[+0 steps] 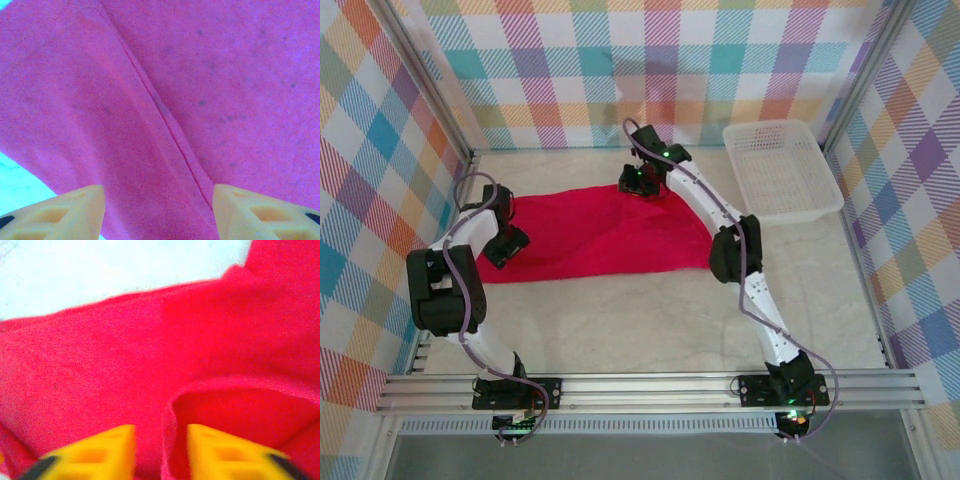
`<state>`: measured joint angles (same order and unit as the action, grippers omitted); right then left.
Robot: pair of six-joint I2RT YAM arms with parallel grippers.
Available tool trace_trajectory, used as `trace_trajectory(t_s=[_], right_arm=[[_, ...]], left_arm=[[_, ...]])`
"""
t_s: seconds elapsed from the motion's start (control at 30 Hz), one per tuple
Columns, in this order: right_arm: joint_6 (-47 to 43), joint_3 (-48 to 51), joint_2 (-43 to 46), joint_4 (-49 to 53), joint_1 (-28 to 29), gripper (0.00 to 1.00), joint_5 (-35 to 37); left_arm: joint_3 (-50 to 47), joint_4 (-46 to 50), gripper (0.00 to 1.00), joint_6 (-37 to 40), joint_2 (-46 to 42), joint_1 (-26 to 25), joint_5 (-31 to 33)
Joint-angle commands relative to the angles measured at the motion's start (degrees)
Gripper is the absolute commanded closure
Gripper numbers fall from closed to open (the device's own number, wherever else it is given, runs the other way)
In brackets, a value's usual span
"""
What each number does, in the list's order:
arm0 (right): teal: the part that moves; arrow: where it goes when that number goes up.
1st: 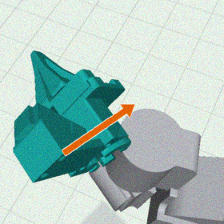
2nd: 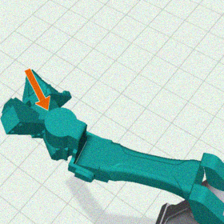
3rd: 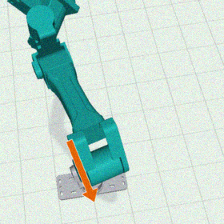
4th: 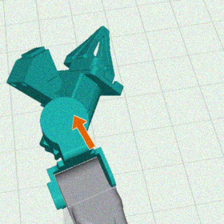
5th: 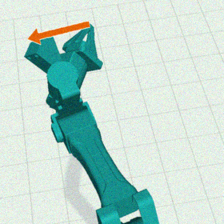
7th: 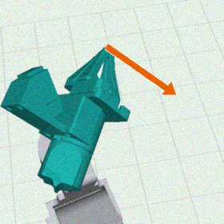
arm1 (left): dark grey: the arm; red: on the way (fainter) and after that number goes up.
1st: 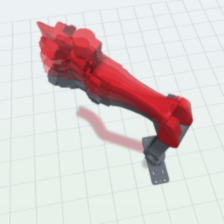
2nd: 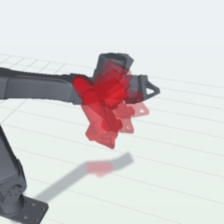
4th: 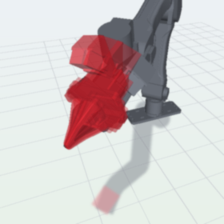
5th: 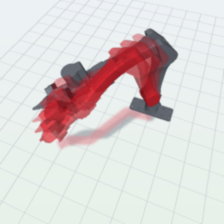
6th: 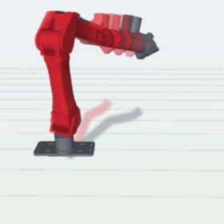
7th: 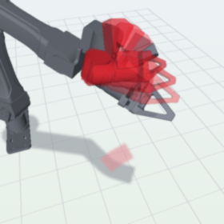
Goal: Fold the inside-out t-shirt
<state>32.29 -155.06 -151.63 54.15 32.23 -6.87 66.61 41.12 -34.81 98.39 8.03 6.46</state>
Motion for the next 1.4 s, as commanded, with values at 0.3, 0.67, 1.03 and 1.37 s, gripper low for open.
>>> trace_trajectory(t_s=[0.3,0.67,1.03,1.37], right_arm=[[-3.03,33.39,20.23,-5.35,-2.7,0.37,-3.14],[-1.07,59.5,25.24,-18.29,-2.87,0.37,-7.33],[-3.8,93.83,47.67,-20.62,-2.9,0.36,-8.94],[-3.13,80.49,52.76,-18.43,-4.48,0.34,-0.91]], left_arm=[[2.4,1.08,0.42,-0.14,0.41,1.83,-5.38],[0.5,-4.43,0.43,-1.65,9.8,4.69,-8.82],[-24.78,-3.96,0.44,-3.11,-17.61,1.34,-6.32],[-8.82,2.05,0.43,-1.0,-16.18,0.03,-2.86]])
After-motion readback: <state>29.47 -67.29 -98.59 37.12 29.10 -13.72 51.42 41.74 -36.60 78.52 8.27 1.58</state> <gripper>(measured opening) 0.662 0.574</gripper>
